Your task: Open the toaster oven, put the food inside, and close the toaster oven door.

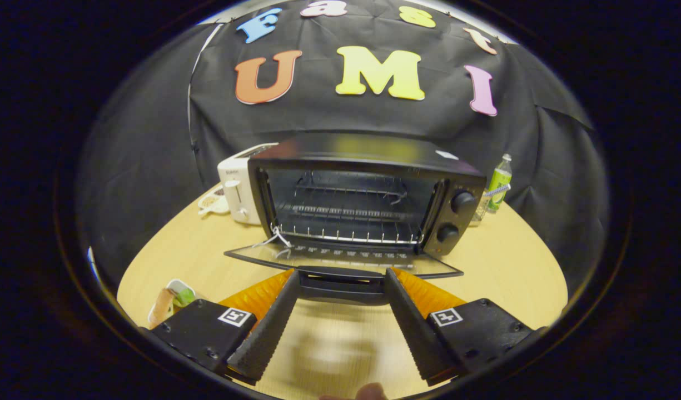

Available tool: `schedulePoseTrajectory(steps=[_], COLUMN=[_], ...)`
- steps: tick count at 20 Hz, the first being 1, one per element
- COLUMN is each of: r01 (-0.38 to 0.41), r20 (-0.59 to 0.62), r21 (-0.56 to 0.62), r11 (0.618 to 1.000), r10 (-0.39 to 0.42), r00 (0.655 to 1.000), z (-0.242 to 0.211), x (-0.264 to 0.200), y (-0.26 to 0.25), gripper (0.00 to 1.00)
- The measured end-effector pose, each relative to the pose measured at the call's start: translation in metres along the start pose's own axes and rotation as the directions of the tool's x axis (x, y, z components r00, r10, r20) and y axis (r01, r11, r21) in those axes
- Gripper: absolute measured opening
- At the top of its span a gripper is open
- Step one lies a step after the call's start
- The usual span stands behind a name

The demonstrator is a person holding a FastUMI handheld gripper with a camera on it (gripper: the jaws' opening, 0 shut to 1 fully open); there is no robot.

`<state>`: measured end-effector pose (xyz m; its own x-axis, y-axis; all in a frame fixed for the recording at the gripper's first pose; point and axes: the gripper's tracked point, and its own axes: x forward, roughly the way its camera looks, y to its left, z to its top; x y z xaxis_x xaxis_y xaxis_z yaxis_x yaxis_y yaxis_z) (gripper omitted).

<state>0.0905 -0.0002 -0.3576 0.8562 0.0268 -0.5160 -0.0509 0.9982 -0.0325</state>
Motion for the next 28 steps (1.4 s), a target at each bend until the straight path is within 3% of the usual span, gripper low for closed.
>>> schedulePoseTrajectory(steps=[2,10,14,17,19,23,25,28], r01=[0.010,-0.036,-0.126,-0.247,-0.341,-0.471,-0.495,-0.468], r20=[-0.074,-0.036,-0.032,-0.081,-0.146,-0.281,-0.337,-0.421], r21=[0.020,0.028,-0.006,0.002,0.072,0.245,0.346,0.482], r11=[1.000,0.999,0.992,0.969,0.937,0.847,0.797,0.740], r10=[-0.009,0.037,0.126,0.246,0.348,0.527,0.598,0.665], r00=[0.997,0.999,0.992,0.966,0.926,0.802,0.727,0.617], z=[-0.029,0.006,0.019,0.018,0.013,-0.002,-0.013,-0.035], x=[-0.003,-0.049,-0.082,-0.102,-0.113,-0.125,-0.128,-0.122], y=[-0.007,-0.007,0.014,0.045,0.071,0.126,0.149,0.174], gripper=[1.00,1.00,1.00,1.00,1.00,1.00,1.00,0.92])
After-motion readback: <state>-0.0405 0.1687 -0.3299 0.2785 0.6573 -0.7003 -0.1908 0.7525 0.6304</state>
